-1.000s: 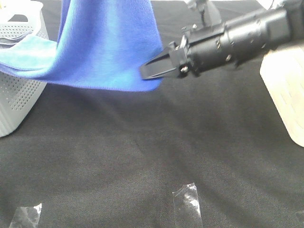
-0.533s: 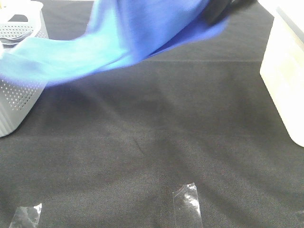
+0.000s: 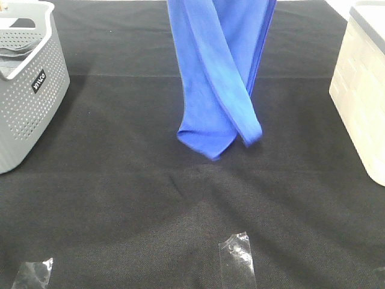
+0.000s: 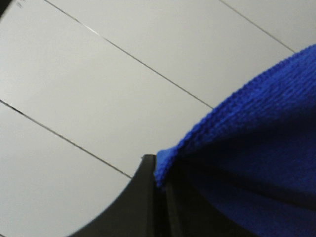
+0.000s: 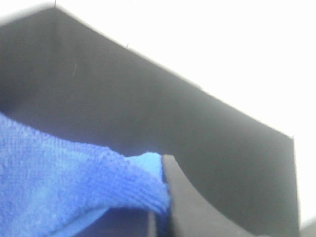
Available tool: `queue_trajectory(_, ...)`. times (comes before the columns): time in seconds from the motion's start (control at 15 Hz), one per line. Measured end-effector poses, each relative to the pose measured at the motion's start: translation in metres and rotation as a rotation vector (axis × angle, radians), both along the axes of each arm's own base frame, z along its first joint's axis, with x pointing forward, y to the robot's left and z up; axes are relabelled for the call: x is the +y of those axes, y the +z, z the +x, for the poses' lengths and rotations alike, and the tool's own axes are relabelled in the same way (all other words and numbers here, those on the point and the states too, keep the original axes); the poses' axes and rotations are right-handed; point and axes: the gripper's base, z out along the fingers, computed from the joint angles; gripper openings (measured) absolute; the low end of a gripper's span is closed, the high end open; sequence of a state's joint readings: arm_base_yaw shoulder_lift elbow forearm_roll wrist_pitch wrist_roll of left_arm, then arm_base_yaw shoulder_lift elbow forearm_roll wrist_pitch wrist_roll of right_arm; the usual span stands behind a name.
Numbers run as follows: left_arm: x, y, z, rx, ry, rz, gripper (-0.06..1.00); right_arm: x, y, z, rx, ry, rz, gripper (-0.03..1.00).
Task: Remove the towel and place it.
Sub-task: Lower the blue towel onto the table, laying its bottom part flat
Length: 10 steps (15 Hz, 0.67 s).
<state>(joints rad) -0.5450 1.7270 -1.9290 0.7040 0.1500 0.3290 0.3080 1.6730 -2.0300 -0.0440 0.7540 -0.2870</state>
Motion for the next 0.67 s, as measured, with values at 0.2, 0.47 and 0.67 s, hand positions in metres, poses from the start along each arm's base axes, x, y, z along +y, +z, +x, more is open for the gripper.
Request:
queue_trajectory(0.2, 0.008, 0.004, 0.014, -0.175, -0.101, -0.047, 0.0, 0.004, 0.017, 0.011, -0.232, 0.008, 0.077, 0.0)
queue_trajectory(0.47, 0.026, -0.009, 0.042, -0.249, -0.125, -0.071, 0.0, 0.013, 0.01, 0.036, -0.374, 0.017, 0.129, 0.0)
queue_trajectory(0.67, 0.047, -0.026, 0.078, -0.254, -0.1, -0.156, 0.0, 0.022, -0.013, 0.063, -0.411, 0.022, 0.143, 0.0)
